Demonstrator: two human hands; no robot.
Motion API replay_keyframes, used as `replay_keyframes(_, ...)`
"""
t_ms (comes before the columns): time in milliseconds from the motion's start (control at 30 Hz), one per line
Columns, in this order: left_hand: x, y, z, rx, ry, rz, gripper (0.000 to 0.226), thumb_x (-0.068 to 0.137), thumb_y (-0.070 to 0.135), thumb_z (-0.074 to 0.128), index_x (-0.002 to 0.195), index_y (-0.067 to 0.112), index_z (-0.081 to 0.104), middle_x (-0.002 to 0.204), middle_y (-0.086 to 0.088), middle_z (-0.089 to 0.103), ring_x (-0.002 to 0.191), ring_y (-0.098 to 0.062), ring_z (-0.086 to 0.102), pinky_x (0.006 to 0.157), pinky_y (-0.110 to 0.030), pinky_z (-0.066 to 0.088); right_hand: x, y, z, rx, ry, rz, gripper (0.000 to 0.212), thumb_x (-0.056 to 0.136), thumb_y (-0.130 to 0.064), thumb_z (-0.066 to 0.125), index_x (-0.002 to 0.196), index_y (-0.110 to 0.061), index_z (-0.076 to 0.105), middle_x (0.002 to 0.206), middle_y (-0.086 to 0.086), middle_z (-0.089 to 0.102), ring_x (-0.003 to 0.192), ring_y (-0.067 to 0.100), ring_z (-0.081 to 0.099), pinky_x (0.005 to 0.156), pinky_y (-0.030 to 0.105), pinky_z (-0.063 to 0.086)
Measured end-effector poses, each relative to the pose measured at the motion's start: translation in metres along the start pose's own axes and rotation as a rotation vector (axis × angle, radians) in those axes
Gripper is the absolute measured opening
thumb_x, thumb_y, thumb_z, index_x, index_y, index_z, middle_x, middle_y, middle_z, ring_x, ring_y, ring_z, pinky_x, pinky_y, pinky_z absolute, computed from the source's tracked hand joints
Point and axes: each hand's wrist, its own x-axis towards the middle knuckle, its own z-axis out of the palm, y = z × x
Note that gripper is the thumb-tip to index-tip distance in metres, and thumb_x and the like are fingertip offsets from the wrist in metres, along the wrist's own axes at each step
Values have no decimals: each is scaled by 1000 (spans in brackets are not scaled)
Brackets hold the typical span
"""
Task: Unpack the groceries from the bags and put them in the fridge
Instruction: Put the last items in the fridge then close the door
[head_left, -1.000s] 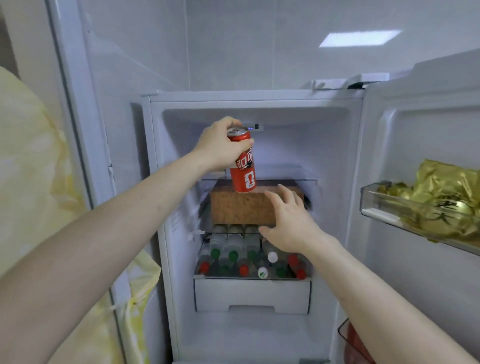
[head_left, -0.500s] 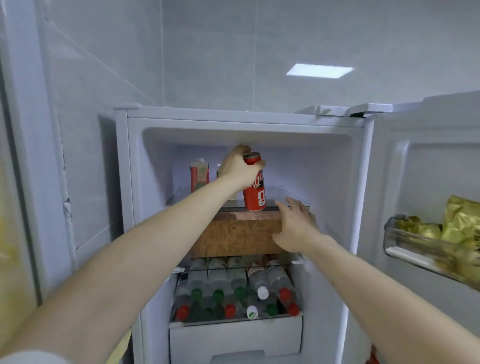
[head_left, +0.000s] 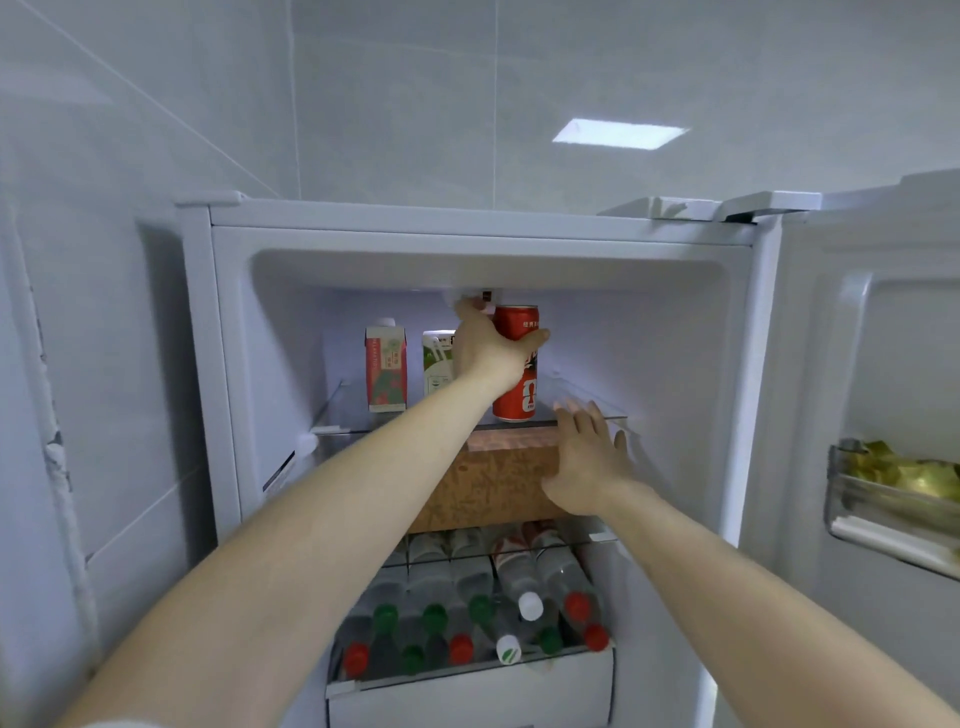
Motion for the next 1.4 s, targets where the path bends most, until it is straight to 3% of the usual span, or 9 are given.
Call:
replay_keyframes(267, -8, -48, 23, 15, -103, -27, 66, 79, 47, 85, 124, 19, 45, 112, 7, 60, 107, -20, 66, 77, -27, 49, 4, 1, 19, 20, 63, -9, 109, 79, -11, 64, 163, -17, -6, 171, 3, -13, 156, 27, -23, 128, 55, 0)
replay_keyframes(467, 6, -47, 40, 104, -105, -44, 62, 85, 47, 78, 126, 16, 43, 123, -2, 64, 99, -18, 60, 78, -32, 48, 9, 5, 25, -30, 110, -17, 111, 80, -21, 69, 162, -20, -6, 171, 3, -10, 158, 30, -18, 128, 55, 3)
replay_keyframes(700, 14, -50, 46, 161, -122, -53, 58, 88, 52, 73, 132, 22, 49, 125, -1, 66, 115, -26, 65, 87, -35, 51, 6, 5, 19, -52, 108, -35, 111, 81, -19, 71, 162, -20, -5, 170, 1, -4, 158, 30, -15, 129, 54, 9)
replay_keyframes(800, 4, -51, 44, 248, -100, -34, 62, 95, 51, 65, 141, 18, 40, 128, -5, 64, 116, -28, 65, 87, -38, 53, 3, 5, 17, -69, 93, -36, 110, 82, -19, 71, 162, -18, -5, 170, 2, -5, 158, 30, -15, 129, 53, 10)
replay_keyframes(900, -14, -51, 36, 367, -85, 0, 74, 103, 44, 53, 159, 16, 13, 136, -8, 59, 121, -28, 62, 91, -43, 56, 5, 5, 16, -62, 70, -33, 109, 82, -20, 72, 161, -18, -3, 170, 3, -6, 157, 32, -15, 128, 53, 12)
replay_keyframes(1000, -37, -55, 22, 426, -104, 109, 64, 103, 34, 56, 156, 18, 24, 139, -3, 56, 124, -22, 59, 93, -41, 56, 5, 4, 14, -75, 49, -23, 110, 84, -23, 74, 161, -17, -4, 171, 5, -8, 157, 32, -16, 128, 53, 13)
replay_keyframes(1167, -74, -69, -5, 579, -121, 230, 39, 104, 28, 52, 142, 20, 51, 145, 1, 52, 134, -18, 48, 111, -35, 42, 0, 3, 10, -19, 24, -19, 113, 85, -12, 71, 163, -22, -9, 171, 1, -16, 156, 29, -25, 128, 55, 9)
replay_keyframes(1300, -103, -71, -23, 763, -241, 280, 58, 102, 22, 51, 157, 22, 33, 164, 2, 32, 154, -21, 22, 129, -42, 12, -12, 4, 2, 73, -15, -52, 110, 88, -9, 69, 163, -23, -11, 171, -1, -18, 156, 27, -23, 129, 54, 12)
replay_keyframes(1400, -127, -59, -36, 728, -266, 205, 57, 103, 24, 50, 157, 26, 32, 167, 4, 25, 156, -21, 16, 127, -43, 12, -43, 9, 2, 256, -35, -117, 106, 88, -17, 70, 164, -27, -3, 171, -7, -13, 159, 27, -8, 128, 50, 19)
